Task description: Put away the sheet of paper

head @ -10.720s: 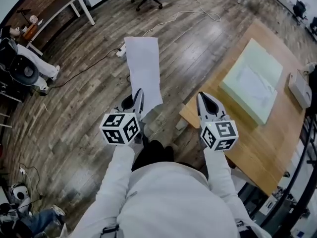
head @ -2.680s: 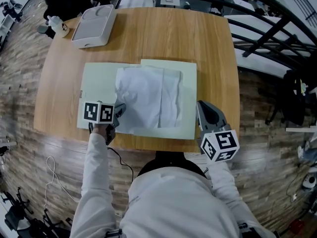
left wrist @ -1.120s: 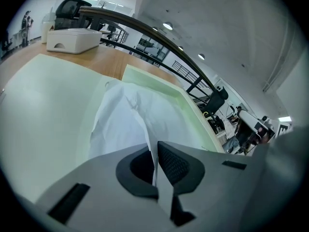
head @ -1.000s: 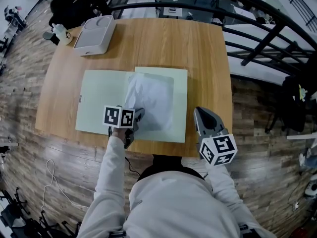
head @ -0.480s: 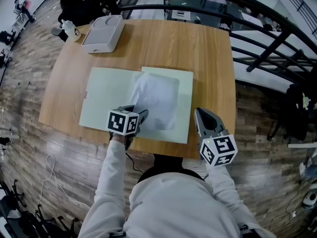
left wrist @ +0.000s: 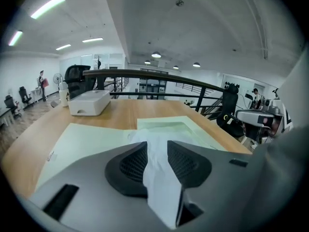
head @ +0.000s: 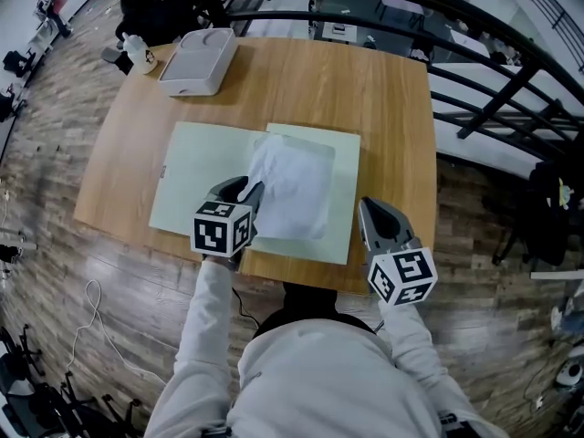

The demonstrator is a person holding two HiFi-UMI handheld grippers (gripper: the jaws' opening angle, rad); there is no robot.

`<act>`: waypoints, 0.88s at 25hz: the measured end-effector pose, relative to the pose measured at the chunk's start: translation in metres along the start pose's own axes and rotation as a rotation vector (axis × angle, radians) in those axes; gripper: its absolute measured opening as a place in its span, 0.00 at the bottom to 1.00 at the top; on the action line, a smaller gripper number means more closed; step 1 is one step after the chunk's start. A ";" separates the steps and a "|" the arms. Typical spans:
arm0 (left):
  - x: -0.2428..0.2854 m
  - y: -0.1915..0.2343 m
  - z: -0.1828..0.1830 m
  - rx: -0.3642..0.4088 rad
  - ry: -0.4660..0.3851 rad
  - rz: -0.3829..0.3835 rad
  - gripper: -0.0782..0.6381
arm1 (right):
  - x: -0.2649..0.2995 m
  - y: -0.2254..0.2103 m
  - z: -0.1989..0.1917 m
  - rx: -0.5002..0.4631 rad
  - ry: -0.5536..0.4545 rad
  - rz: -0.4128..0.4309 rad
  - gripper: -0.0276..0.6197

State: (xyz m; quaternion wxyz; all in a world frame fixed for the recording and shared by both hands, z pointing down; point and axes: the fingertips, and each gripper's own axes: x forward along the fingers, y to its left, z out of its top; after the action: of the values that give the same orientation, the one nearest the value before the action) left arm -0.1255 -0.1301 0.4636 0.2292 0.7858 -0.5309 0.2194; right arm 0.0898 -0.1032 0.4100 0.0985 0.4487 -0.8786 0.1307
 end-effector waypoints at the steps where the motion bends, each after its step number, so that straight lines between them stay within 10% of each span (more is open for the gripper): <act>1: -0.003 0.000 0.006 0.005 -0.025 0.004 0.30 | 0.001 0.000 0.001 -0.004 -0.003 0.000 0.08; 22: -0.083 -0.029 0.082 0.075 -0.496 0.088 0.13 | -0.015 -0.007 0.030 -0.044 -0.084 -0.025 0.08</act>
State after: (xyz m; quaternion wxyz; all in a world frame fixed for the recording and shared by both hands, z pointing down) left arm -0.1181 -0.1078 0.3454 0.0530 0.7997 -0.5960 0.0491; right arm 0.1025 -0.1057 0.3788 0.0732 0.4622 -0.8790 0.0911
